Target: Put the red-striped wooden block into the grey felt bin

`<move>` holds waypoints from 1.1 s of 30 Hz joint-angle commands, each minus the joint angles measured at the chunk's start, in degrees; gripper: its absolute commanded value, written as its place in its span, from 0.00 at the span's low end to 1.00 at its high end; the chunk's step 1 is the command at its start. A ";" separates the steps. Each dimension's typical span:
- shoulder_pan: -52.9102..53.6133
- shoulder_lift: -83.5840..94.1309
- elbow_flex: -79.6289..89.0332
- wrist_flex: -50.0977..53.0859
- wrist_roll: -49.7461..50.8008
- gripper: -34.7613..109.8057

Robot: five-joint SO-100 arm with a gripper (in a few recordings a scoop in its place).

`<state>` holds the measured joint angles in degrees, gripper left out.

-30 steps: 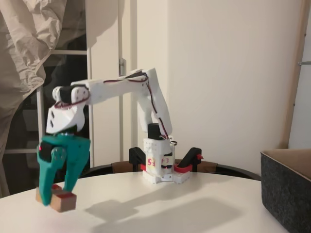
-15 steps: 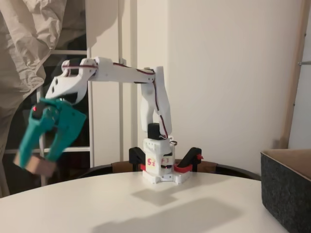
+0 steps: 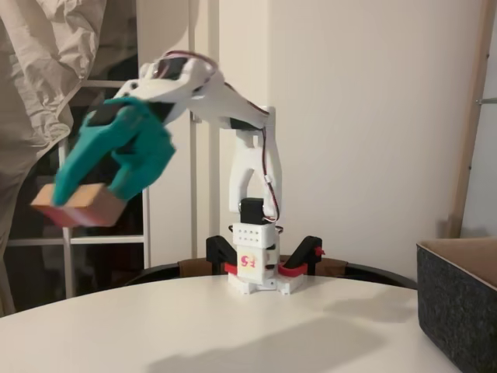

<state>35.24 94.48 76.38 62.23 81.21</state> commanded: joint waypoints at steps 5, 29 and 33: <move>-13.01 5.36 -1.76 -1.49 -2.99 0.24; -60.21 4.31 -4.31 -1.49 -24.35 0.25; -66.01 3.16 -4.22 -1.49 -29.62 0.24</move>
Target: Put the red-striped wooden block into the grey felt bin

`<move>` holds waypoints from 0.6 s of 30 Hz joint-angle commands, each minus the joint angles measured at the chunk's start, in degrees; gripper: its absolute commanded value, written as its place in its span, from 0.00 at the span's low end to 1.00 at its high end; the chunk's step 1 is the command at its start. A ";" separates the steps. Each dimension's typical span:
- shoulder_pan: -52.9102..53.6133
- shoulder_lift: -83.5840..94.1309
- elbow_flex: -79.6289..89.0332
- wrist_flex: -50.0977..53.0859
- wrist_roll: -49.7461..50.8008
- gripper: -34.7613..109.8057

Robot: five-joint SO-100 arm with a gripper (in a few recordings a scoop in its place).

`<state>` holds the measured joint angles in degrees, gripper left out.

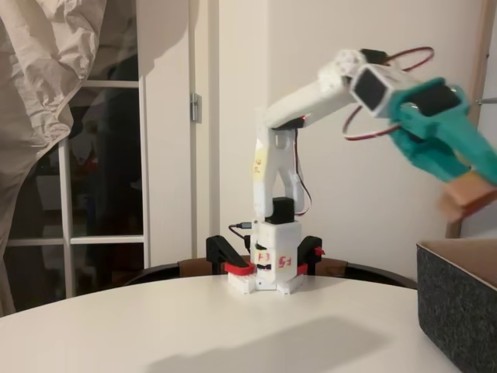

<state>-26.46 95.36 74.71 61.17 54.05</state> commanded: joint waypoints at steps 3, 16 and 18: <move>-7.65 0.70 -2.55 -0.44 -5.45 0.24; -12.48 -9.40 -2.81 -5.19 -13.97 0.25; -12.48 -10.72 -2.90 -5.98 -14.50 0.25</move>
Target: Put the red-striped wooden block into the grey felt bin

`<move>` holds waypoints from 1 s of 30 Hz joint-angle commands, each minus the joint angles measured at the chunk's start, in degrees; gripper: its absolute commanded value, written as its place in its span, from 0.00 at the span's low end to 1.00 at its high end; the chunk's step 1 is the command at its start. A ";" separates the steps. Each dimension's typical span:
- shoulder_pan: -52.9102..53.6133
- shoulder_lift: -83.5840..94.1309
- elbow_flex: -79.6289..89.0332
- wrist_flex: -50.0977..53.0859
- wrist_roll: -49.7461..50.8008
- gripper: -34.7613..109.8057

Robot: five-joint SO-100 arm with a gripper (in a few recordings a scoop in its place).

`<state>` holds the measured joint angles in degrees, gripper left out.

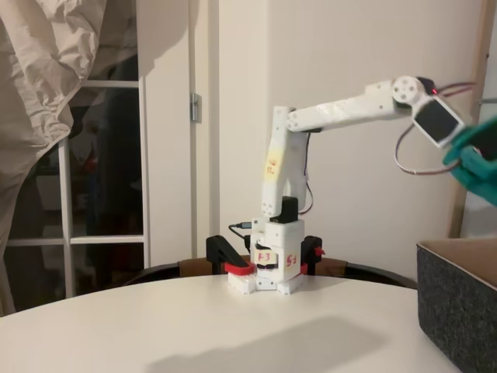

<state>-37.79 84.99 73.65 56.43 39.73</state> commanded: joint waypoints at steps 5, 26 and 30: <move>-0.53 -1.67 -1.76 -1.49 -1.14 0.29; -0.79 1.76 -1.58 3.25 -1.14 0.37; -0.97 6.24 -1.32 8.79 -0.88 0.38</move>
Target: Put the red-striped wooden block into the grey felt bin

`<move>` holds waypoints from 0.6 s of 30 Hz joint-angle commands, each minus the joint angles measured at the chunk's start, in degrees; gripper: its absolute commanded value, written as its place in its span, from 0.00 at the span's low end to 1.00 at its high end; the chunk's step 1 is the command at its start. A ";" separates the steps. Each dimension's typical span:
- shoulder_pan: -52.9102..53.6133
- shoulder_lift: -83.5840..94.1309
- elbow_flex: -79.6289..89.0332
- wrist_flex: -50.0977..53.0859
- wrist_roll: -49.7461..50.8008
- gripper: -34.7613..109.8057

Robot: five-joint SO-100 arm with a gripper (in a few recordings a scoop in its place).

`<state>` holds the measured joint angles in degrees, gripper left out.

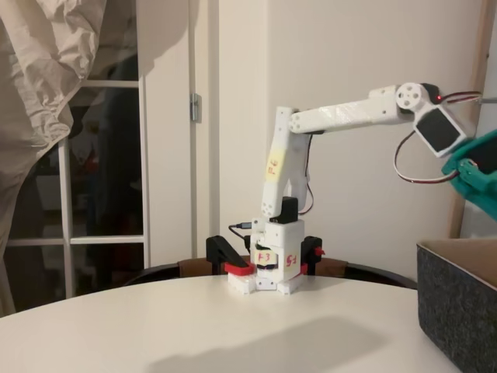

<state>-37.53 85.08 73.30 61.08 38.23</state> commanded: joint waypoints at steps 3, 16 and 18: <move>-1.23 10.20 -0.79 8.88 1.14 0.38; 7.73 30.94 0.79 26.37 10.81 0.35; 12.57 35.16 2.81 26.37 15.29 0.33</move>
<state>-29.62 112.59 74.79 86.13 48.78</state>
